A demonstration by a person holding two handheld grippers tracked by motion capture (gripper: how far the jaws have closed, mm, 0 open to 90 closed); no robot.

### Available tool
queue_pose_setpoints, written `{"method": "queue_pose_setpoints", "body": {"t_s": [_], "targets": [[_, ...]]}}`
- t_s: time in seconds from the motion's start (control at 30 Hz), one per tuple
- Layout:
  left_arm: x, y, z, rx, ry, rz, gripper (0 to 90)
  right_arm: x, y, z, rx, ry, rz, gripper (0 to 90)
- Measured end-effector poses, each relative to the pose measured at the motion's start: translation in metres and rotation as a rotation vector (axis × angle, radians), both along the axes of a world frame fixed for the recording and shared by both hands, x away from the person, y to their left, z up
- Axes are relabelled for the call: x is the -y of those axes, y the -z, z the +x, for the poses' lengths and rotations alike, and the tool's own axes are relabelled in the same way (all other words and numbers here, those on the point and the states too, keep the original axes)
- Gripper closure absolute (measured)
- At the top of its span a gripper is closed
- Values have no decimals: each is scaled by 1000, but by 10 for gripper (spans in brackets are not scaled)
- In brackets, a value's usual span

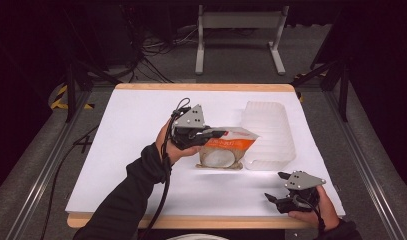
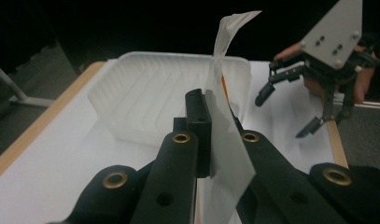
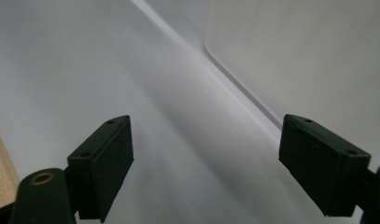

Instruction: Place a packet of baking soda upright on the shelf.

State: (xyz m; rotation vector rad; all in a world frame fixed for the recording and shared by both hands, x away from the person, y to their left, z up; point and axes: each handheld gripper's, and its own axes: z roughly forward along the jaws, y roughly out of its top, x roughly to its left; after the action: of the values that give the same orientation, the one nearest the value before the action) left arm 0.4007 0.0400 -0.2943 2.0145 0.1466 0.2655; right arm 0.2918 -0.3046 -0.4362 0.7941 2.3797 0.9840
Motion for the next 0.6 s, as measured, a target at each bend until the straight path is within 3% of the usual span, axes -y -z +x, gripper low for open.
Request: {"method": "queue_pose_setpoints", "body": {"t_s": [0.07, 0.23, 0.6], "targets": [[5, -7, 3, -1, 0, -33, 899, 0, 0, 0, -1, -1, -1, 185], [16, -18, 9, 2, 3, -69, 899, -1, 0, 0, -4, -2, 0, 185], [53, -32, 25, 8, 4, -104, 899, -1, 1, 0, -10, -7, 2, 186]]}}
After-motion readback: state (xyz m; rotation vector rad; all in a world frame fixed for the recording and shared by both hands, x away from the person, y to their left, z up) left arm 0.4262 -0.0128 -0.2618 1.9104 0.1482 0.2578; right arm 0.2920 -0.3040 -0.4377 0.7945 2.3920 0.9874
